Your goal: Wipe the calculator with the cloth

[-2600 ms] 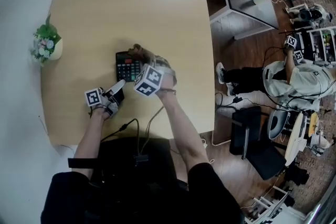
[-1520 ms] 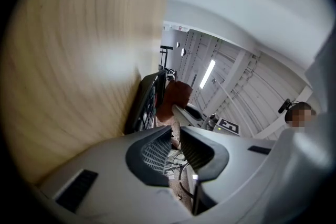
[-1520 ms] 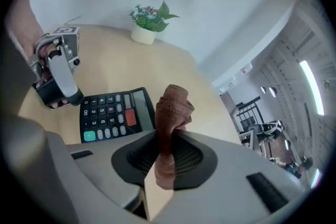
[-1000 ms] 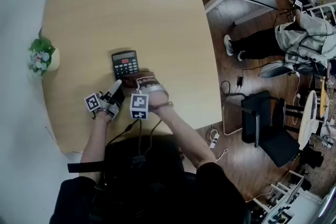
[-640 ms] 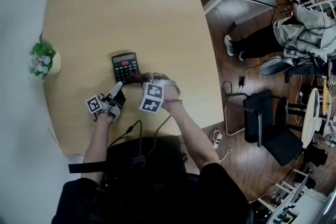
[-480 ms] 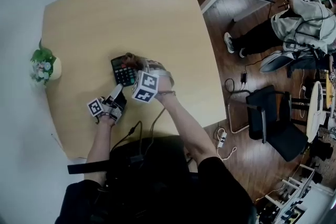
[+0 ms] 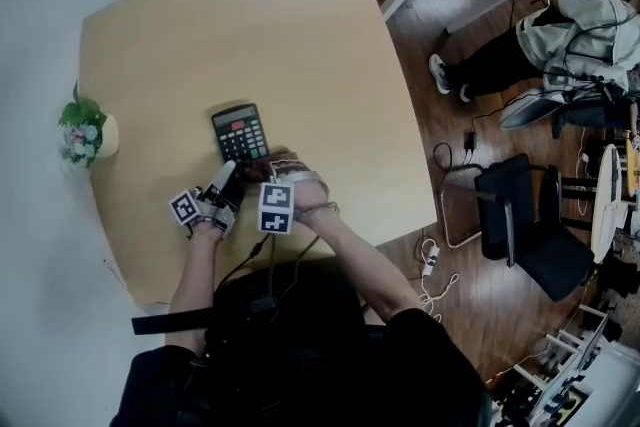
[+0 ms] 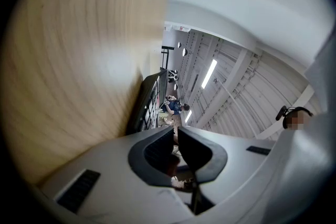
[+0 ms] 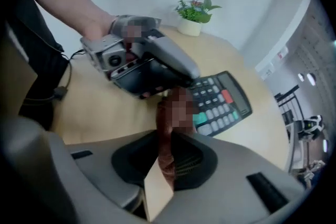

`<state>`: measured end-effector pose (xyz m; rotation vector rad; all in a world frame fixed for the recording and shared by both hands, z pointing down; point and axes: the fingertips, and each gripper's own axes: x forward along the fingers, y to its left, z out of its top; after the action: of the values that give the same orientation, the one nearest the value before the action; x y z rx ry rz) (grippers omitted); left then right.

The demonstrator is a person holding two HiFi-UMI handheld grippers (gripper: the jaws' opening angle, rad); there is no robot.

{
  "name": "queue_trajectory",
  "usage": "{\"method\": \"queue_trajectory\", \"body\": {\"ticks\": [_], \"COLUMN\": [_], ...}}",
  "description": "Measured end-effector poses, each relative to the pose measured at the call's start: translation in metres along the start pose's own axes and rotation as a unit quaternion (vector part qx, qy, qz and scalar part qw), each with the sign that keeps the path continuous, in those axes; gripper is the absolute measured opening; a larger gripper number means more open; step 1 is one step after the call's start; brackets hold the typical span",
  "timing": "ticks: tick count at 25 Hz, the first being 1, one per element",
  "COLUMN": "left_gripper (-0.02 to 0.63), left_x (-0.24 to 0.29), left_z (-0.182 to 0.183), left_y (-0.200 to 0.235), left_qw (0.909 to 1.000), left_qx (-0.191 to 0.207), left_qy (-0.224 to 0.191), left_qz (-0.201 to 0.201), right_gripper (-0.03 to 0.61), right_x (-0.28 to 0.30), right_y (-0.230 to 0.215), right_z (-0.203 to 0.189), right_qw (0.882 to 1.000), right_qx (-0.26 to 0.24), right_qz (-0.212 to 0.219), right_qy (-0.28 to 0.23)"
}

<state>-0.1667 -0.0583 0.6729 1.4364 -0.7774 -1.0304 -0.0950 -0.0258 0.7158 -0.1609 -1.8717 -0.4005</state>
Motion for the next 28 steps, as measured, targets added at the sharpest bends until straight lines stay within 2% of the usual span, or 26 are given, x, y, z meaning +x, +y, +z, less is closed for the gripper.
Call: {"method": "queue_trajectory", "body": {"ticks": [2,3,5,6,7,9,10,11,13,14,16,20,24,28], "left_gripper": [0.032,0.032,0.032,0.032,0.032,0.024,0.023,0.017,0.015,0.015,0.014,0.014,0.014,0.014], "left_x": [0.001,0.002,0.004,0.005,0.005,0.007,0.007,0.007,0.008,0.008,0.008,0.01,0.008,0.01], "left_z": [-0.001,-0.002,-0.003,-0.003,-0.002,-0.001,-0.001,-0.001,-0.003,-0.004,-0.004,-0.006,-0.004,-0.004], "left_y": [-0.001,-0.001,-0.001,0.0,0.001,0.002,0.003,0.004,0.005,0.005,0.007,0.005,0.003,0.0], "left_qw": [1.0,0.9999,0.9998,0.9998,0.9998,0.9998,0.9998,0.9998,0.9999,0.9999,0.9999,0.9999,0.9999,0.9999], "left_qx": [0.005,0.008,0.015,0.016,0.015,0.013,0.011,0.009,0.006,0.003,-0.001,-0.002,0.001,0.002], "left_qy": [0.004,0.008,0.014,0.014,0.013,0.009,0.008,0.007,0.007,0.006,0.004,0.007,0.005,0.006], "left_qz": [0.003,0.004,0.003,0.002,0.003,0.008,0.012,0.013,0.012,0.011,0.012,0.013,0.014,0.014], "right_gripper": [0.071,0.071,0.071,0.071,0.071,0.071,0.071,0.071,0.071,0.071,0.071,0.071,0.072,0.072], "right_x": [-0.005,-0.01,-0.025,-0.032,-0.039,-0.047,-0.047,-0.045,-0.037,-0.03,-0.017,-0.008,-0.007,-0.021], "right_y": [0.022,0.021,-0.006,-0.032,-0.063,-0.127,-0.155,-0.177,-0.206,-0.213,-0.213,-0.188,-0.13,-0.067], "right_z": [-0.007,-0.009,-0.01,-0.011,-0.013,-0.021,-0.025,-0.027,-0.024,-0.018,-0.007,-0.011,-0.022,-0.028], "right_qw": [0.998,0.996,0.98,0.963,0.941,0.887,0.862,0.842,0.815,0.807,0.799,0.78,0.781,0.749], "right_qx": [0.027,0.06,0.169,0.236,0.305,0.418,0.457,0.484,0.514,0.522,0.526,0.555,0.57,0.609], "right_qz": [0.048,0.064,0.072,0.064,0.047,0.004,-0.013,-0.024,-0.017,-0.001,0.033,0.075,0.111,0.149], "right_qy": [-0.014,-0.03,-0.08,-0.109,-0.139,-0.196,-0.219,-0.237,-0.266,-0.277,-0.288,-0.28,-0.229,-0.212]}}
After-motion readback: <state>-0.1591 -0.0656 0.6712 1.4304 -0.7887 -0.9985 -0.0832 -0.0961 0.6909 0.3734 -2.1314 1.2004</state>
